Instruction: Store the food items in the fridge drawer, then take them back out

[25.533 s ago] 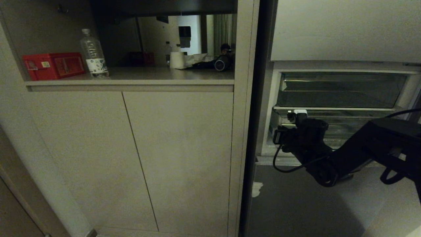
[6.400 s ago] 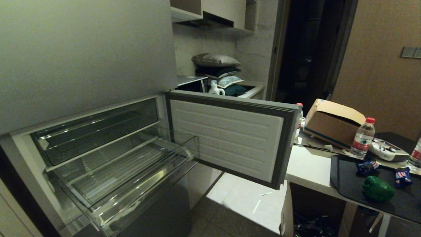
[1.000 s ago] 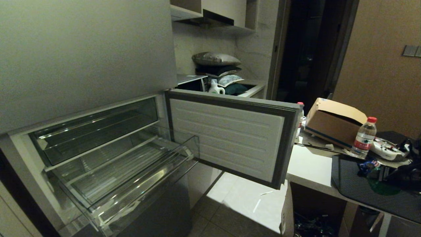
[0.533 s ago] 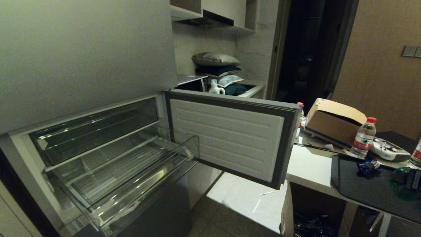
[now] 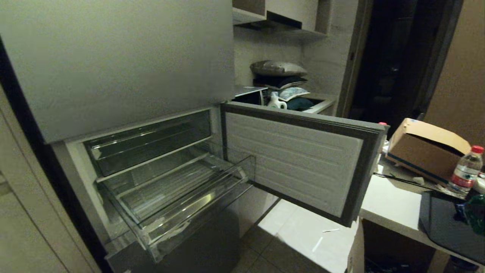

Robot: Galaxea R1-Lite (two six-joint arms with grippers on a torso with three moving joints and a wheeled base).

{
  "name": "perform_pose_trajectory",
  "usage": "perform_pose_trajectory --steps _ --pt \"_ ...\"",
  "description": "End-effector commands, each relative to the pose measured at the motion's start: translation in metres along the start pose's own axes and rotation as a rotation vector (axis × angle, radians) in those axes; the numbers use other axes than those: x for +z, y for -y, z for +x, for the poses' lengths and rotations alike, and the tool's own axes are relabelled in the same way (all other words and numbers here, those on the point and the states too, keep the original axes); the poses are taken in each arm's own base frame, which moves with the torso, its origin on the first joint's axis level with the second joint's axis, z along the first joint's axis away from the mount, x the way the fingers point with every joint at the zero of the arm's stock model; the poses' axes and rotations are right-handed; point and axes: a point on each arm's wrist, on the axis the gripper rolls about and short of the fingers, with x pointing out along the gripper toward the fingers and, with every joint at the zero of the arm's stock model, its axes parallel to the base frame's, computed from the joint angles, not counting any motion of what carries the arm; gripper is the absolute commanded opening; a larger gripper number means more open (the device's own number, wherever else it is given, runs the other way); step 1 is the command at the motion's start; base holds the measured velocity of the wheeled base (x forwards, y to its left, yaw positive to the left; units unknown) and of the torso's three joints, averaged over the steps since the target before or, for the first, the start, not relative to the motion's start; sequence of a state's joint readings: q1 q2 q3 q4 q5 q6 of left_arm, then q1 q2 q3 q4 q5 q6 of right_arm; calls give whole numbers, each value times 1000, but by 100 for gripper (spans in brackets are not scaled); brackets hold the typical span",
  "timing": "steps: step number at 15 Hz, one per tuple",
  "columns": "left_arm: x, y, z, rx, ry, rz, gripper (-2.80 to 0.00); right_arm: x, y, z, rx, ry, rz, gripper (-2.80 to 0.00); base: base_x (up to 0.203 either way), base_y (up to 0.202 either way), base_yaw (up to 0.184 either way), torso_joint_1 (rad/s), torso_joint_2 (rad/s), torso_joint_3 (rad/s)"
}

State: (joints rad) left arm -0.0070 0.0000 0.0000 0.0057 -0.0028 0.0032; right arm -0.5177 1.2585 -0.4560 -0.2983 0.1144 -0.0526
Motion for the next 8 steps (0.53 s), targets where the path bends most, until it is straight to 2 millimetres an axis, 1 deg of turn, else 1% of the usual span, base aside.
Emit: perform_pose_trajectory --steps 1,4,8 --pt "0 0 0 -1 -2 0 -280 3 -2 -11 3 48 -85 -280 1 -5 173 7 6 7" --pt "0 0 0 -1 0 0 -280 0 -5 -13 23 49 -119 -280 3 -8 175 0 2 -1" --pt "0 0 0 -1 -2 0 -280 -3 -17 -17 85 61 -211 -280 2 -11 174 3 -2 4"
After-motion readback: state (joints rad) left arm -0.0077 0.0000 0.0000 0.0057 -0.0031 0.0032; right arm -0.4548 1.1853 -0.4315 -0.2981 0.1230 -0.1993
